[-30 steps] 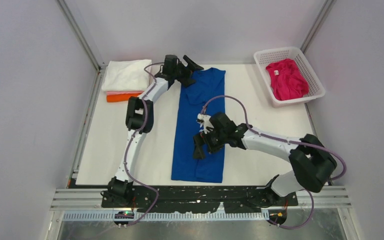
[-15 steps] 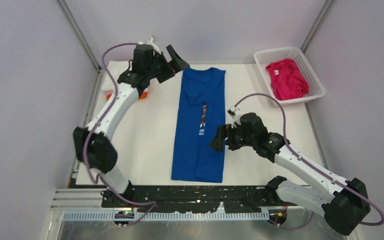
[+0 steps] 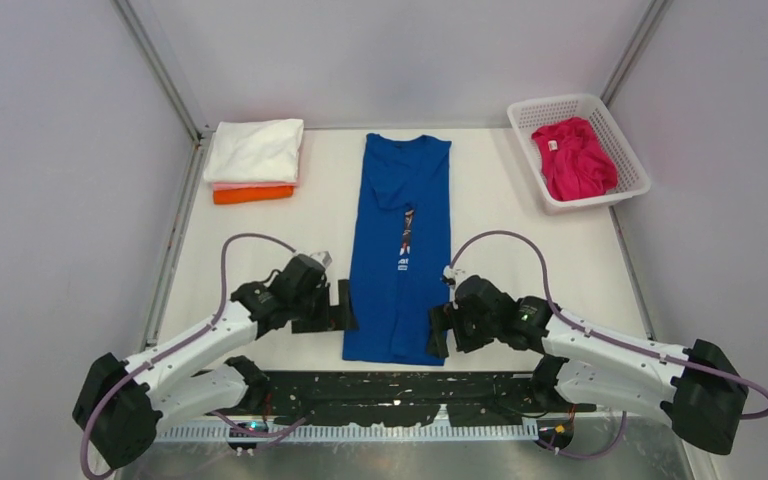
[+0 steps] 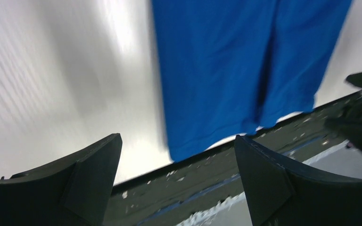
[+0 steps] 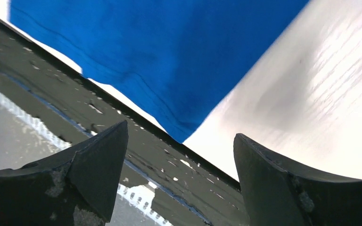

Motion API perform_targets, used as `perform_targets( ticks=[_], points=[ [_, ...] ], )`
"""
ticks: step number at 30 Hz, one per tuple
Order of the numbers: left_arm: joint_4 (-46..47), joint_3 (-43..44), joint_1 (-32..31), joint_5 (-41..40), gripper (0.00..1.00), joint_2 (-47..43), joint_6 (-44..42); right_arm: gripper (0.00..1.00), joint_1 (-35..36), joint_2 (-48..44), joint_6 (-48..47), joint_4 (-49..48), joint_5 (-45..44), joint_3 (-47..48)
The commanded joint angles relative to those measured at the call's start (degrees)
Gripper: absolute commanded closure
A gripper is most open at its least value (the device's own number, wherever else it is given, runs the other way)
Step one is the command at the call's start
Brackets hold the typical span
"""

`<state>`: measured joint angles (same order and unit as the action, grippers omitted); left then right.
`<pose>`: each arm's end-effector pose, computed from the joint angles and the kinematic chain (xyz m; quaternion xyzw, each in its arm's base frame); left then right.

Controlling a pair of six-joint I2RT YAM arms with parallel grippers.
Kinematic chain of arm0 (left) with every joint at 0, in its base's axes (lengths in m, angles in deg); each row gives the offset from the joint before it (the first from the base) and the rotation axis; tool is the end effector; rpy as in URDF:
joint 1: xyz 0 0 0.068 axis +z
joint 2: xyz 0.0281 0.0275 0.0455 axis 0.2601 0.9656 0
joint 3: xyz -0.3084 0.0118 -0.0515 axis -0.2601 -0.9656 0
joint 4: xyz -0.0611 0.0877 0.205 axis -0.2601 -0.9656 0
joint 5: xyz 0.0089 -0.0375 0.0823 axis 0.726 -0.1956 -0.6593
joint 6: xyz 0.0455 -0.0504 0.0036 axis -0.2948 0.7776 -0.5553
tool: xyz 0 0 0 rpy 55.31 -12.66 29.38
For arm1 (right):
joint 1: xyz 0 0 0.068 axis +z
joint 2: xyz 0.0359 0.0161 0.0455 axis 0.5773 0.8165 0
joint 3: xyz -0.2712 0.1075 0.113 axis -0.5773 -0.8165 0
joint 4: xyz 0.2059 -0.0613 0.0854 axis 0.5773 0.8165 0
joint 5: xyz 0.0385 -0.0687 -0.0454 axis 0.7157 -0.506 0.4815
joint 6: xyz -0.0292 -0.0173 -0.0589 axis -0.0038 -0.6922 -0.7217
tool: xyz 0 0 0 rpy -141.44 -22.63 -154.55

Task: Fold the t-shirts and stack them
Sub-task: Grab the bottom of the folded rectangular tshirt with both arms

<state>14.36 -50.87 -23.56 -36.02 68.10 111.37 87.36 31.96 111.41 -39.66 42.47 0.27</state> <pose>0.1140 -0.0990 0.2395 -0.0255 0.9543 -0.2329 0.1858 0.0763 0.1103 0.2225 -0.1739 0.9309 0.2618 0.1862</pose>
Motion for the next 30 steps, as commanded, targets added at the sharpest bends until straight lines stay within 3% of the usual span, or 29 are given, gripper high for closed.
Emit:
perform_targets(
  ticks=[1,8,14,21,24,30],
  points=[
    [-2.96,-5.56,-3.13,0.96,0.1,-7.49,3.97,0.13,4.92,1.26,9.19,-3.85,-5.61,-2.82],
    [4.35,-13.06,-4.25,6.36,0.21,-11.08,6.61,0.41,8.55,6.93,12.2,-7.93,-7.54,-3.22],
    [7.97,-14.1,-5.25,5.21,0.28,-6.84,6.33,0.5,9.46,7.23,14.31,-7.46,-10.57,-3.74],
    [11.16,-13.38,-6.45,7.11,0.37,-0.24,4.67,0.69,9.63,7.41,15.54,-7.18,-10.58,-4.43],
    [10.3,-12.89,-6.46,6.42,0.51,2.01,3.85,0.8,9.71,7.5,16.03,-6.63,-10.8,-4.79],
    [9.08,-13.0,-6.47,4.81,0.92,4.14,3.8,0.87,9.73,6.03,15.17,-3.14,-10.07,-5.13]
  ],
)
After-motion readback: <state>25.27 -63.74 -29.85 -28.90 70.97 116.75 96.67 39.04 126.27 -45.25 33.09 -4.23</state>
